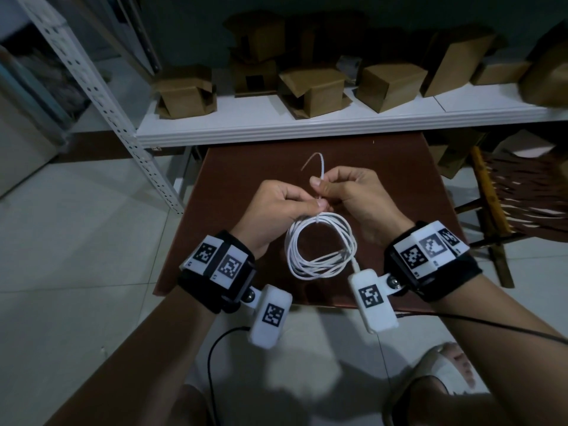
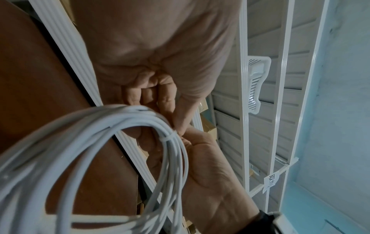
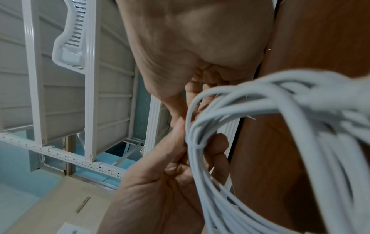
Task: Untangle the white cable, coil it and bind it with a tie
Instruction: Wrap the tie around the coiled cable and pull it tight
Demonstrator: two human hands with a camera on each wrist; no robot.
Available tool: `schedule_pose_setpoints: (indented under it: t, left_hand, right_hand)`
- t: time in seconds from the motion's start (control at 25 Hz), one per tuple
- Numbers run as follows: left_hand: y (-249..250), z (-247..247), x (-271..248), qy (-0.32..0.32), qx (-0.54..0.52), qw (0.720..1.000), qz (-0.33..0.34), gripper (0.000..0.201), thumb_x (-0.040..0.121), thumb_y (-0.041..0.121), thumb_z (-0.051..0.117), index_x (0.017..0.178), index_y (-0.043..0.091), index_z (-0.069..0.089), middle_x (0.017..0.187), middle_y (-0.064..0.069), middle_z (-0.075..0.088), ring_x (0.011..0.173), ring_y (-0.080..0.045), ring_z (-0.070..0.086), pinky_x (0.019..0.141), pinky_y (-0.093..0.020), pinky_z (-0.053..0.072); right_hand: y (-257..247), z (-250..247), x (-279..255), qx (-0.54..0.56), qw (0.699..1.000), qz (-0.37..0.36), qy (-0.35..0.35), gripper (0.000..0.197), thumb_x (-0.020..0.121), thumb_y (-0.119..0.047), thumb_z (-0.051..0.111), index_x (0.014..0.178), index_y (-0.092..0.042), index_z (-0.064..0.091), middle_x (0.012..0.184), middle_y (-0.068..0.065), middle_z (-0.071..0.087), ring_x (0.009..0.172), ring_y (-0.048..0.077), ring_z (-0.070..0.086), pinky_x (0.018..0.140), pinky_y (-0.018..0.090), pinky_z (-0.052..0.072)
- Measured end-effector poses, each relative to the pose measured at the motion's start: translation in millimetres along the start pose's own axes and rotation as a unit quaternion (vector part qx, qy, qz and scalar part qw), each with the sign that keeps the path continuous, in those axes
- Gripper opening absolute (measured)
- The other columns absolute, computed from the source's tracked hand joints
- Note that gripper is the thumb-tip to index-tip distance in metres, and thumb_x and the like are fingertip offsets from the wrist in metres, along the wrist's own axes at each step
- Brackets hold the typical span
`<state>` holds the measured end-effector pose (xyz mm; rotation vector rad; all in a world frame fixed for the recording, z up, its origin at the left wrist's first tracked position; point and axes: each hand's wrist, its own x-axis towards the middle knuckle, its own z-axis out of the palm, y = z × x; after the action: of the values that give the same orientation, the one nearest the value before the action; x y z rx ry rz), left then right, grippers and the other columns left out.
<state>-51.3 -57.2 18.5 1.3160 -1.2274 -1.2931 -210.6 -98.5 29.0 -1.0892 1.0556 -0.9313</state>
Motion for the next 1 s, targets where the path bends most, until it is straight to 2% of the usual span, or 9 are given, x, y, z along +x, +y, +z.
schedule_pose_setpoints:
  t: [0.08,0.12,0.2,0.28,0.36,0.52,0.64,0.76,1.0]
  left_hand:
    - [1,0,-1,0.006,0.018,1.0,-0.006,0.016,0.086,0.003,0.08,0.093,-0.011,0.078,0.093,-0.023,0.079,0.084,-0.023,0.074,0.082,-0.03,0.06]
    - [0,1,-1,0.008,0.027,1.0,-0.008,0.015,0.085,0.003,0.081,0.091,-0.01,0.078,0.091,-0.022,0.079,0.08,-0.021,0.073,0.078,-0.029,0.06]
    - [0,5,-4,0.015,0.044,0.999,-0.013,0.017,0.085,0.004,0.081,0.084,-0.011,0.076,0.078,-0.017,0.078,0.068,-0.015,0.069,0.065,-0.024,0.056]
    - [-1,10,-5,0.021,0.053,0.998,-0.018,0.021,0.087,0.004,0.08,0.076,-0.012,0.071,0.064,-0.007,0.072,0.057,-0.007,0.063,0.057,-0.018,0.049]
    - [-1,12,-5,0.013,0.055,0.998,-0.026,0.024,0.088,0.006,0.079,0.068,-0.003,0.068,0.056,-0.001,0.064,0.05,-0.004,0.056,0.052,-0.017,0.044]
    - [-2,12,-3,-0.015,0.047,0.997,-0.061,0.038,0.086,0.01,0.08,0.051,0.017,0.066,0.055,-0.002,0.061,0.051,-0.008,0.051,0.055,-0.021,0.043]
    - [-4,12,-3,-0.028,0.038,0.996,-0.073,0.034,0.082,0.006,0.079,0.053,0.014,0.063,0.058,-0.004,0.06,0.054,-0.009,0.051,0.058,-0.022,0.043]
    - [-6,13,-3,-0.033,0.033,0.996,-0.08,0.036,0.084,0.001,0.078,0.054,0.012,0.062,0.058,-0.006,0.061,0.053,-0.009,0.052,0.058,-0.021,0.043]
    - [-8,16,-6,-0.04,0.03,0.996,-0.074,0.029,0.087,0.008,0.079,0.063,0.008,0.063,0.063,-0.008,0.065,0.055,-0.011,0.056,0.058,-0.02,0.046]
  right_hand:
    - [2,-1,0,-0.024,0.999,-0.02,0.006,0.017,0.091,-0.007,0.077,0.092,0.008,0.068,0.058,0.01,0.062,0.046,0.013,0.053,0.047,0.021,0.046]
    - [3,-1,0,-0.039,0.999,-0.03,0.011,0.018,0.092,-0.006,0.076,0.089,0.009,0.067,0.057,0.01,0.062,0.047,0.014,0.053,0.048,0.021,0.047]
    - [5,1,-1,-0.051,0.998,-0.035,0.031,0.016,0.093,-0.004,0.074,0.085,0.009,0.067,0.055,0.009,0.063,0.047,0.015,0.053,0.048,0.022,0.046]
    - [6,1,-2,-0.039,0.997,-0.028,0.054,0.014,0.093,0.0,0.073,0.083,0.006,0.066,0.056,0.011,0.064,0.045,0.015,0.053,0.046,0.022,0.046]
    - [7,2,-3,-0.023,0.998,-0.025,0.061,0.014,0.093,0.002,0.071,0.081,0.005,0.065,0.059,0.014,0.064,0.046,0.017,0.054,0.047,0.023,0.047]
    - [11,1,0,-0.024,0.997,-0.027,0.062,0.017,0.091,0.004,0.071,0.076,0.001,0.063,0.066,0.02,0.063,0.049,0.015,0.059,0.051,0.026,0.049]
    - [11,1,0,-0.032,0.997,-0.028,0.064,0.012,0.091,0.007,0.07,0.08,0.006,0.064,0.068,0.022,0.063,0.047,0.017,0.059,0.049,0.025,0.049]
    - [12,1,-1,-0.045,0.996,-0.033,0.07,0.02,0.09,0.008,0.069,0.072,0.003,0.061,0.064,0.022,0.062,0.046,0.018,0.056,0.047,0.025,0.048]
    - [16,1,3,-0.031,0.992,-0.027,0.12,0.036,0.087,0.011,0.07,0.059,-0.007,0.057,0.053,0.008,0.059,0.048,0.018,0.059,0.047,0.024,0.046]
